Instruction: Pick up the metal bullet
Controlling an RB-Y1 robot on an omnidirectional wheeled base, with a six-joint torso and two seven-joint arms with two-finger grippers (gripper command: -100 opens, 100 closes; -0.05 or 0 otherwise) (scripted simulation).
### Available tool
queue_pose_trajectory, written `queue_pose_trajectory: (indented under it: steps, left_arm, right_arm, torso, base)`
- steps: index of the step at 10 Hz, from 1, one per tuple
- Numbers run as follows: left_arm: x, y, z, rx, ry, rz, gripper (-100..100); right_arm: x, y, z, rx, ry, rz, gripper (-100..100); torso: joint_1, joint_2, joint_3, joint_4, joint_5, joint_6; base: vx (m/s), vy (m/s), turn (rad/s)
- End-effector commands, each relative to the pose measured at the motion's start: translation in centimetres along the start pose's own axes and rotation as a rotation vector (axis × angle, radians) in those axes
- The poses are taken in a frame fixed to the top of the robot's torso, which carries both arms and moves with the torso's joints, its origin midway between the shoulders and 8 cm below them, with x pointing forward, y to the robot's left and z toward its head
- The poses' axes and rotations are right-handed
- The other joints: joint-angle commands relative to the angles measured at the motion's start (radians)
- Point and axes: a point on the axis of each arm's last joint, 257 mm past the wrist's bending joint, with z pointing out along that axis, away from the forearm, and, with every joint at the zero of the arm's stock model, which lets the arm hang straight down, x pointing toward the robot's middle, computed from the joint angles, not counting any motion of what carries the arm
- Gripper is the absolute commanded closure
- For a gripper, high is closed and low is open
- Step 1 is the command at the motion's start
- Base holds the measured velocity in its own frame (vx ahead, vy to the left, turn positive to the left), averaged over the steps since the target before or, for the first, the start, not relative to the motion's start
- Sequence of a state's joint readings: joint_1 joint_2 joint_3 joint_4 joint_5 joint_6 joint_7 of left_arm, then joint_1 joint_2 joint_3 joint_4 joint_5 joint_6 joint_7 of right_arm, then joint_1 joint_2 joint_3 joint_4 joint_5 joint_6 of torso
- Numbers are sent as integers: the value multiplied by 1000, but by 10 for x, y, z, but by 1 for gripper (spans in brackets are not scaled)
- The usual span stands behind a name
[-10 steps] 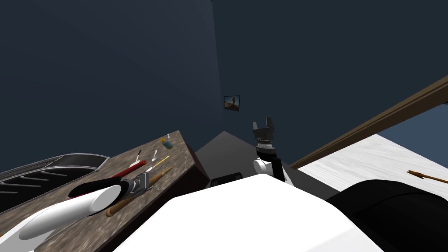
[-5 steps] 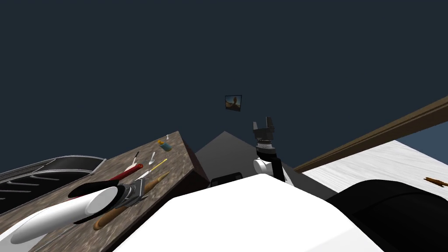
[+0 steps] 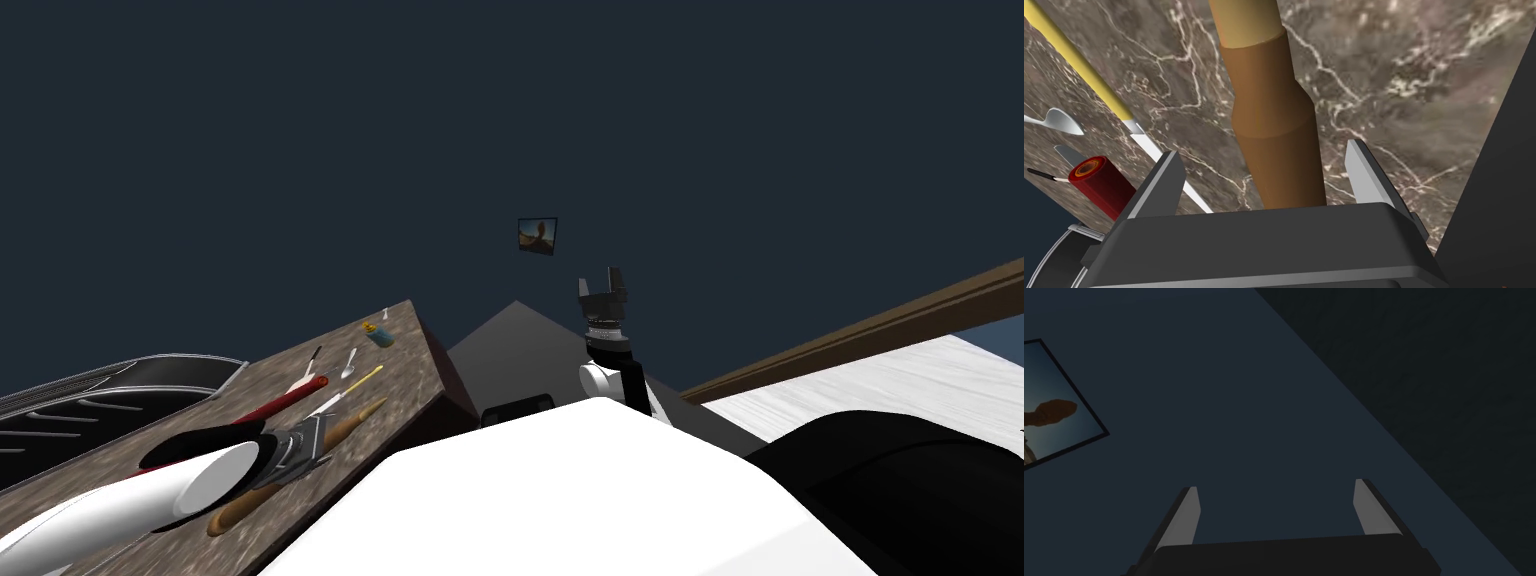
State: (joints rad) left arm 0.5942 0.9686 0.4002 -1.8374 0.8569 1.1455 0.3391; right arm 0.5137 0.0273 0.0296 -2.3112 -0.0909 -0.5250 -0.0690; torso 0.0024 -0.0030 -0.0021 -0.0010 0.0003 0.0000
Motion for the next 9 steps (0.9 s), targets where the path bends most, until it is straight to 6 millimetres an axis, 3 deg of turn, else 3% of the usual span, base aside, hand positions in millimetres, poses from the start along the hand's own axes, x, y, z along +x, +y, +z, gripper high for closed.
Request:
queue_pose_trajectory:
  steps: [1,9]
  left_arm:
    - [-3,6,-1,3,-4,13,-100]
    - [-10,39,-4,5,9,53,-100]
  right_arm:
    - [0,0,0,0,0,0,0]
    - [0,0,0,0,0,0,0]
  torso:
    - [0,0,0,0,0,0]
    - [0,0,0,0,0,0]
  base:
    - [75,7,50]
    - [69,-1,50]
